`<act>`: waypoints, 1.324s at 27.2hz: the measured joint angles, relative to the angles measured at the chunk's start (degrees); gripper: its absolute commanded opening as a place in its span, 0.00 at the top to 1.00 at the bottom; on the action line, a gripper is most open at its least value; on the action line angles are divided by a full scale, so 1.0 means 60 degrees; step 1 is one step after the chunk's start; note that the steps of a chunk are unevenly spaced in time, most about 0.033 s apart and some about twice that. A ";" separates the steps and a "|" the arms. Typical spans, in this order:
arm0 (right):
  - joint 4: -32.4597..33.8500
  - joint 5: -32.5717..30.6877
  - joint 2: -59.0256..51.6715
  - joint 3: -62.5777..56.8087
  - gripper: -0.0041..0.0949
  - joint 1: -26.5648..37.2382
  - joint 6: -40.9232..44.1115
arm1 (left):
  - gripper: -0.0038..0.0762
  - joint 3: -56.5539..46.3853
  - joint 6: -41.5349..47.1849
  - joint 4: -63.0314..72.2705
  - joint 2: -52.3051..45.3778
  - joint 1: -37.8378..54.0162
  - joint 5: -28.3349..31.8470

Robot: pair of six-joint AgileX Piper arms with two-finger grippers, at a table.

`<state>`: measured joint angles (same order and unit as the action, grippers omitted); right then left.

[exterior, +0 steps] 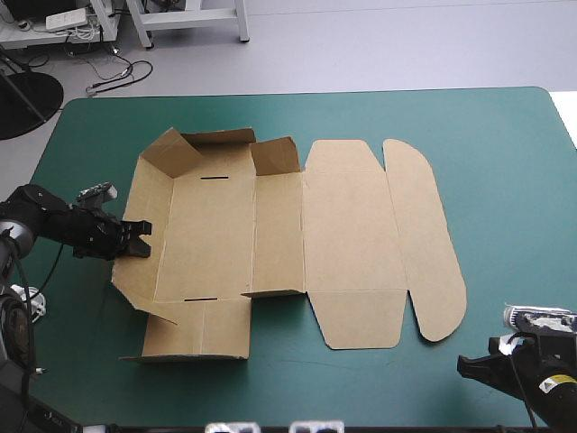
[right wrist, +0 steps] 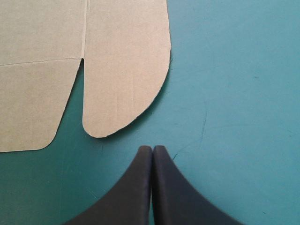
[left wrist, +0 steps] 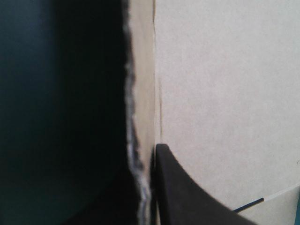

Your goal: Fold the box

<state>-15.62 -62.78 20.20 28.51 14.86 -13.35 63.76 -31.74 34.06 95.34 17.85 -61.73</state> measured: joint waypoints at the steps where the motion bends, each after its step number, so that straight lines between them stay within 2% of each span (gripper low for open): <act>1: 0.0000 0.0000 0.0000 0.0000 0.98 0.0000 0.0000 | 0.96 0.0000 -0.0196 0.0000 0.0000 -0.0013 0.0027; 10: -0.0331 0.0000 0.0000 0.0000 0.98 0.0000 0.0009 | 0.96 0.1223 -0.3121 -0.1591 -0.0951 -0.2018 -0.0243; 13: -0.0367 0.0000 0.0000 0.0000 0.98 0.0000 0.0009 | 0.96 0.1902 -0.3621 -0.2089 -0.1238 -0.3258 0.0120; 16: -0.0392 0.0000 0.0000 0.0000 0.98 0.0000 0.0017 | 0.96 0.2472 -0.3782 -0.2660 -0.1256 -0.4131 0.0586; 27: -0.0392 0.0000 0.0000 0.0000 0.98 0.0000 0.0006 | 0.96 0.3604 -0.4101 -0.5100 -0.1256 -0.7142 0.3419; 31: -0.0392 0.0000 0.0000 0.0000 0.98 0.0000 -0.0001 | 0.96 0.3614 -0.4171 -0.5770 -0.1256 -0.8034 0.3958; 36: -0.0392 0.0009 0.0000 0.0000 0.98 0.0000 -0.0001 | 0.96 0.3614 -0.4212 -0.6263 -0.1256 -0.9050 0.4067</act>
<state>-17.97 -62.72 20.20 28.51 14.86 -13.36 85.44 -57.01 -3.52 87.81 -36.45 -37.33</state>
